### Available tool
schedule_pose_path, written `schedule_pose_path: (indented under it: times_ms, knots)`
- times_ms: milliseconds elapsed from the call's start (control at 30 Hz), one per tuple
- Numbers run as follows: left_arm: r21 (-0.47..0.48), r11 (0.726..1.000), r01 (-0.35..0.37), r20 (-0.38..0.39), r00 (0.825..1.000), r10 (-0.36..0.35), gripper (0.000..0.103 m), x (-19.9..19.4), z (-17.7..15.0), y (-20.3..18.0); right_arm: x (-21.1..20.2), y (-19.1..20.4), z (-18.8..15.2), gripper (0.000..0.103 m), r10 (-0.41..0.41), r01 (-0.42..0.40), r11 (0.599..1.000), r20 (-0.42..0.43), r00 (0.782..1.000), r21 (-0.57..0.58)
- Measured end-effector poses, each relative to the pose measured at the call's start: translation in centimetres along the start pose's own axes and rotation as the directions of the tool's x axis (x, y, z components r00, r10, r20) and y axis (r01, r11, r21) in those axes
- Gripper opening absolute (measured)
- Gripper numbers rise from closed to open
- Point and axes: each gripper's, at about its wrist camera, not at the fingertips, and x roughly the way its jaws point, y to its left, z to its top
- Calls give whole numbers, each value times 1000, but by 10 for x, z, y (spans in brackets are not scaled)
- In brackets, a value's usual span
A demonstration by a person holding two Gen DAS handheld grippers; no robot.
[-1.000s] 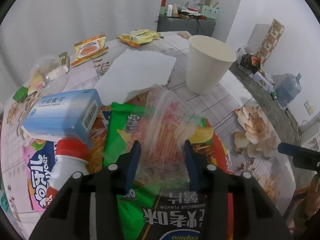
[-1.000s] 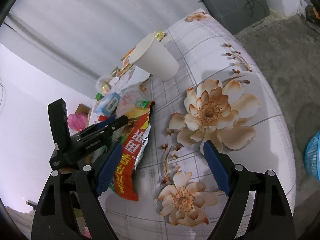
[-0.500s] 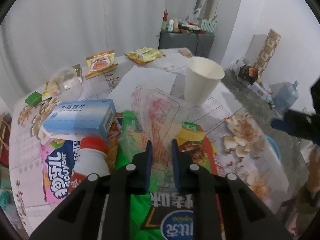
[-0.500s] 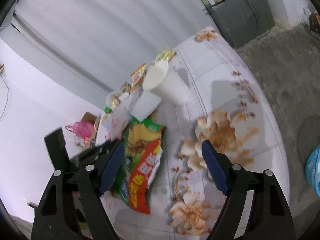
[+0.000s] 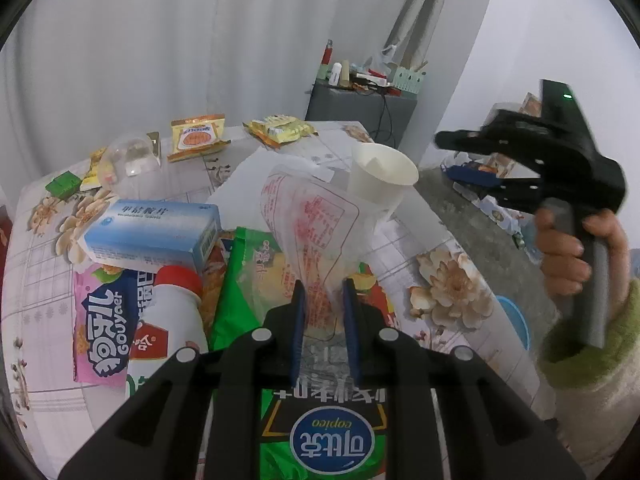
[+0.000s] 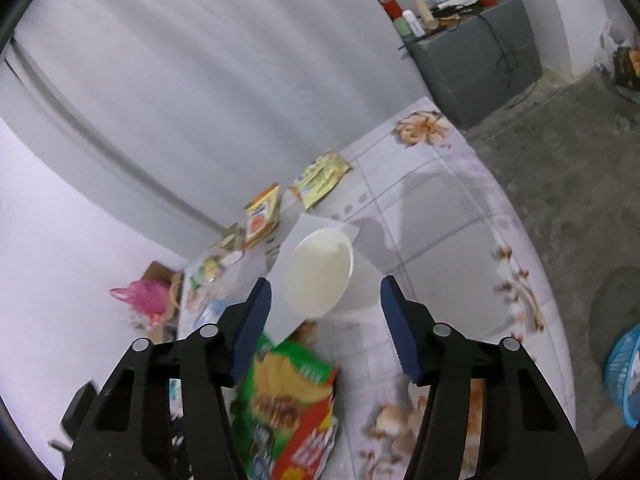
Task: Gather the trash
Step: 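Grasp the white paper cup rim with the right gripper while the left holds the bag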
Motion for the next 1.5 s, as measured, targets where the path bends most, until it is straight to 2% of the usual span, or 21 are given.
schedule_pose_path:
  times_ms: [200,300,433,567,767,967,1233,1500]
  knots:
    - [-9,1000,7,8,1000,-7,17,1,3,4,29,-1,4,42,-83,82,996,-37,996,-24]
    - [-15,1000,9,12,1000,-9,17,1,4,4,35,-1,2,33,-93,92,995,-57,994,-23]
    - [-19,1000,13,12,1000,-13,17,2,4,4,41,-3,-3,16,-102,101,995,-83,991,-23]
    - [-22,1000,18,11,1000,-18,17,3,5,5,39,-6,-7,6,-100,98,995,-87,991,-23]
    - [-23,999,26,18,999,-26,17,2,5,5,30,-20,-17,3,-96,98,995,-82,992,19]
    - [-10,999,48,14,999,-47,17,5,9,0,0,-41,-35,2,-57,60,995,-40,998,77]
    - [39,997,63,7,998,-63,17,8,16,-25,-46,-68,-59,2,10,-13,987,19,1000,163]
    - [86,992,89,6,996,-90,17,8,19,-59,-82,-78,-72,2,41,-52,985,68,997,165]
